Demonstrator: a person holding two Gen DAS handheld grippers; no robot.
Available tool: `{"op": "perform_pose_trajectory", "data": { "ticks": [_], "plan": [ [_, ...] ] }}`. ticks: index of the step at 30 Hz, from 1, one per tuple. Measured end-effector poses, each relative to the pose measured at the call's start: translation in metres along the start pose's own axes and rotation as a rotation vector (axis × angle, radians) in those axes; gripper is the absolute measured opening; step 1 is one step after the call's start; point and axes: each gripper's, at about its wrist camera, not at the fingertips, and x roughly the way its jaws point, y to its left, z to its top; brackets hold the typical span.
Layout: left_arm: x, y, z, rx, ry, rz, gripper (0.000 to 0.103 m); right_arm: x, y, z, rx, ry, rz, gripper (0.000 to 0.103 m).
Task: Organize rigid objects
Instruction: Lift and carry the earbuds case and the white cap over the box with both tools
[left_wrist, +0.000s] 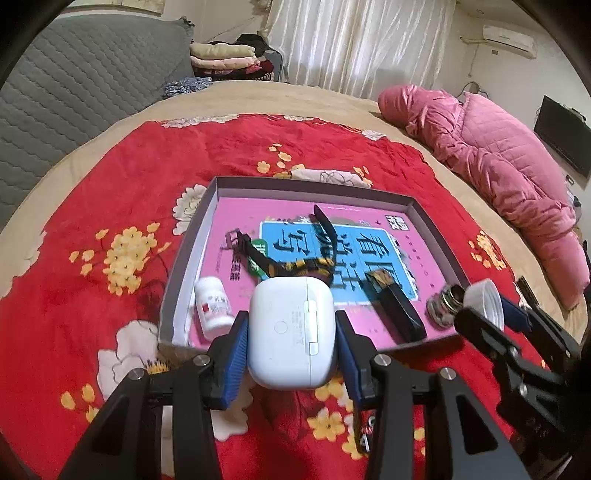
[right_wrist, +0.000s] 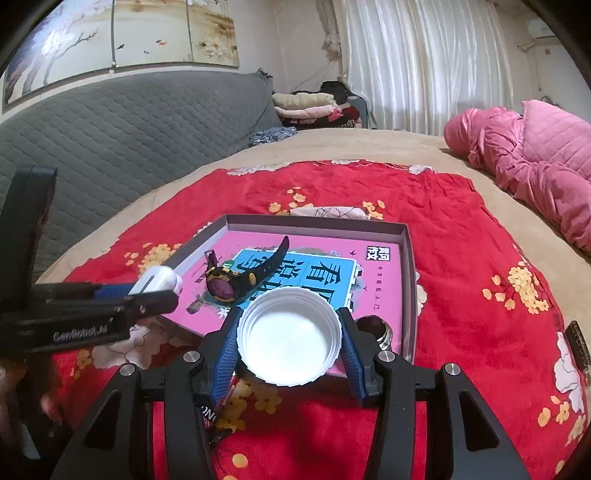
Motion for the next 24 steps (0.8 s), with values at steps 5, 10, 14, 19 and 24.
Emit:
{"op": "perform_pose_trajectory", "data": {
  "ticks": [5,10,14,19,24],
  "plan": [
    [0.011,0.004,0.007,-0.009,0.006,0.010,0.044,0.006,0.002,0.002,-0.017,0.000,0.009,0.052],
    [0.023,0.007,0.011,-0.010,0.029,0.017,0.044,0.014,0.002,0.003,-0.022,0.003,0.017,0.052],
    [0.031,0.005,0.010,-0.006,0.048,0.015,0.044,0.023,0.000,0.006,-0.030,0.009,0.013,0.052],
    [0.039,0.002,0.009,0.008,0.065,0.014,0.044,0.034,-0.003,0.007,-0.019,0.028,0.016,0.052],
    [0.046,0.003,0.010,0.001,0.077,0.017,0.045,0.044,-0.002,0.007,-0.030,0.048,0.009,0.052]
  ]
}}
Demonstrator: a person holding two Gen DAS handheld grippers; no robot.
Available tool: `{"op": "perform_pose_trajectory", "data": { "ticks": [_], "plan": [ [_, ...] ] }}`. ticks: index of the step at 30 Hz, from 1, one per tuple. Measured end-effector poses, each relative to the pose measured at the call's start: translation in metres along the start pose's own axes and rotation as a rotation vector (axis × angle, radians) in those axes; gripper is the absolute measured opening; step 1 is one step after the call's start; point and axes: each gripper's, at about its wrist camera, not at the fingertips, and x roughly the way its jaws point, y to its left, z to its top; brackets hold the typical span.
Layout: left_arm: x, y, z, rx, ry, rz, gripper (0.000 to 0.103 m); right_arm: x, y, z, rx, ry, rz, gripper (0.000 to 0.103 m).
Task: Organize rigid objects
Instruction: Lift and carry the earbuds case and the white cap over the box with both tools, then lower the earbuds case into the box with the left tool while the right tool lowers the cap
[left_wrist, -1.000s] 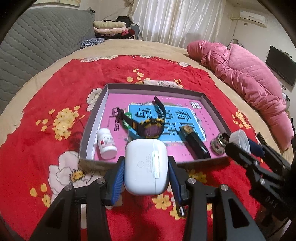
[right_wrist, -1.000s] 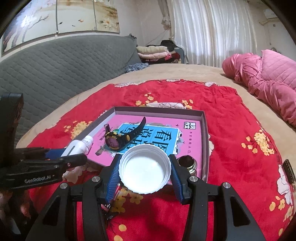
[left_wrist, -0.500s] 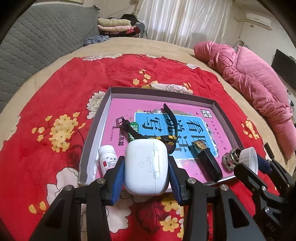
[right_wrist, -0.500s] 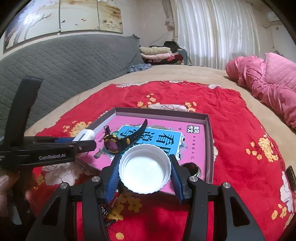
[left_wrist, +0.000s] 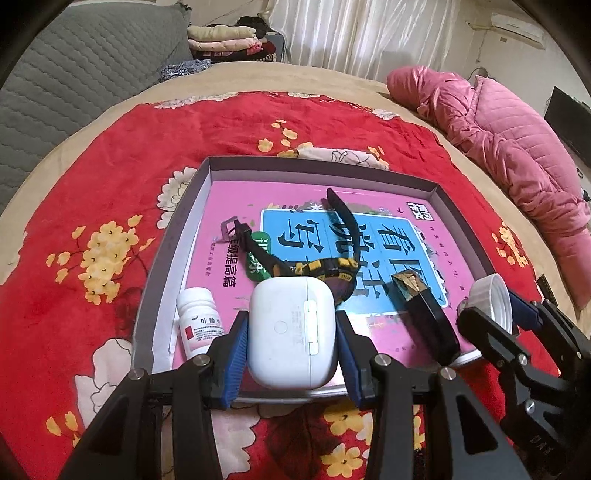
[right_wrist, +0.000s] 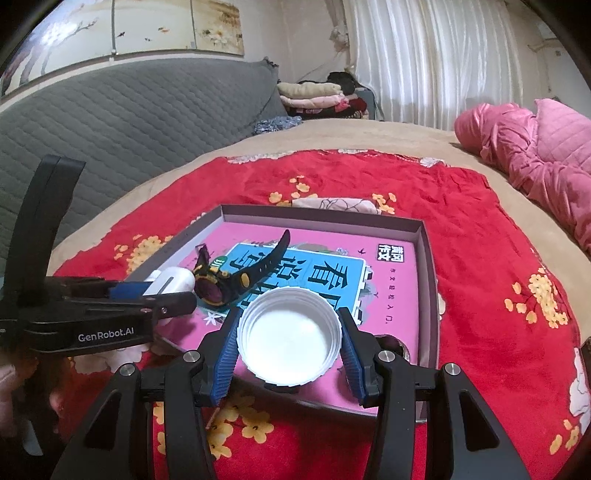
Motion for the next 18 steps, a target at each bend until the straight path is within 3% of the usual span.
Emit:
{"op": "perform_pose_trajectory", "data": {
  "ticks": [18],
  "plan": [
    [0.017,-0.008,-0.004,0.027,0.040,-0.003,0.045,0.021,0.001,-0.003,-0.010,0.061,0.016,0.052]
  ]
}}
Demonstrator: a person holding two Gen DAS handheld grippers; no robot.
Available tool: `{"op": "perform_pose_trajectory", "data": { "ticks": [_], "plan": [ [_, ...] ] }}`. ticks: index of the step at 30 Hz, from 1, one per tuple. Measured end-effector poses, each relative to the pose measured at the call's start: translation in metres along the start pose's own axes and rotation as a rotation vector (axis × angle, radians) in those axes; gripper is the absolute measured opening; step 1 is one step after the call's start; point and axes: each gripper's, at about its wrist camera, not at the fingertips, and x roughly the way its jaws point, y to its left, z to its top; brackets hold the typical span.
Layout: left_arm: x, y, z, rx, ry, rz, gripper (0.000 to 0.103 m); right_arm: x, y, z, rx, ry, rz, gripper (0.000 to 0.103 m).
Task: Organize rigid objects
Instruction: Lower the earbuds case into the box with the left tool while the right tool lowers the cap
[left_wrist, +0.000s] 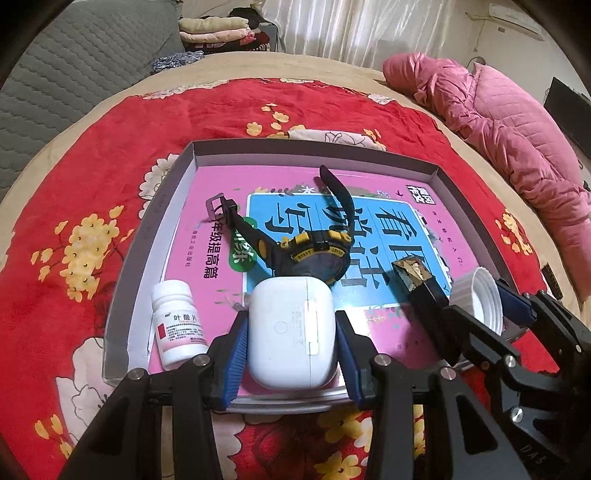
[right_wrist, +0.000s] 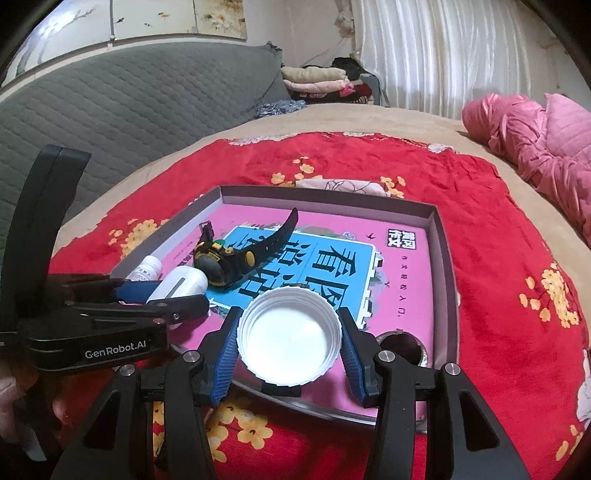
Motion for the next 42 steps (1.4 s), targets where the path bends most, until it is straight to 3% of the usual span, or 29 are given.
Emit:
{"op": "perform_pose_trajectory", "data": {
  "ticks": [42],
  "plan": [
    [0.0019,-0.0039,-0.0011,0.029,0.015,0.005,0.045,0.0077,-0.0012,-0.0027,0.017,0.038,0.012,0.052]
  ]
}}
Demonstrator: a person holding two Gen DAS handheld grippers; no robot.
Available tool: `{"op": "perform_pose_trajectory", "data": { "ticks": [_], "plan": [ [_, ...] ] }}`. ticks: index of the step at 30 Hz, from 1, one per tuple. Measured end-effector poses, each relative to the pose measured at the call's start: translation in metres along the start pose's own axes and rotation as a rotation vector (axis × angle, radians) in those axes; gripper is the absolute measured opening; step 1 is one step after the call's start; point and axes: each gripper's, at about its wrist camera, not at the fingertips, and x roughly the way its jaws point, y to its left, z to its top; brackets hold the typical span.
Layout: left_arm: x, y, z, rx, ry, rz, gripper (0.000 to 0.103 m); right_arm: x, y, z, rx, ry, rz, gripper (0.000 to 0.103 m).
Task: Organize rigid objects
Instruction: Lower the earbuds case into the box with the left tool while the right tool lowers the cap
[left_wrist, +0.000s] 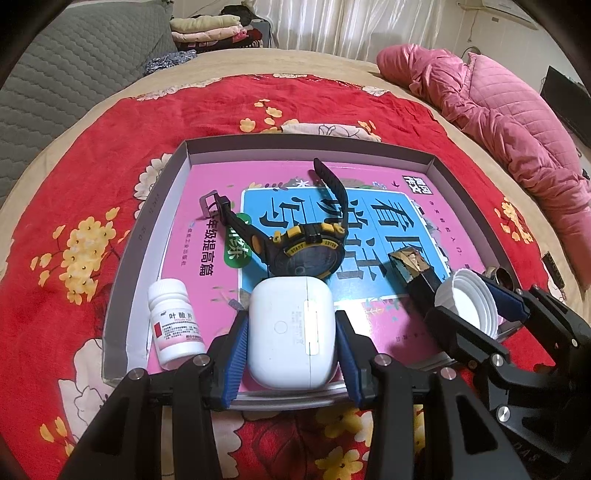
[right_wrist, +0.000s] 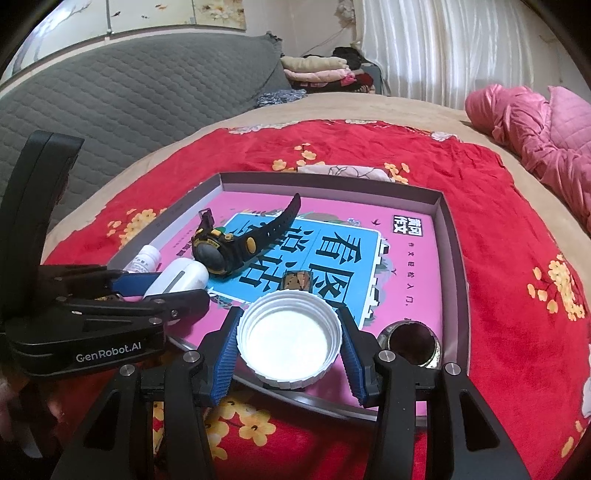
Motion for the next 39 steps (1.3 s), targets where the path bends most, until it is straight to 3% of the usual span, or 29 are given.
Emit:
{"op": "perform_pose_trajectory", "data": {
  "ticks": [8,39],
  "plan": [
    [0.001,-0.001,-0.002,0.003,0.014,-0.001,0.045,-0.002,0.003,0.000,-0.014,-0.013,-0.002,0.061],
    [-0.005,-0.001,-0.002,0.014,0.038,-0.003,0.045,-0.011,0.005,0.002,-0.045,-0.053,-0.029,0.063]
  ]
}}
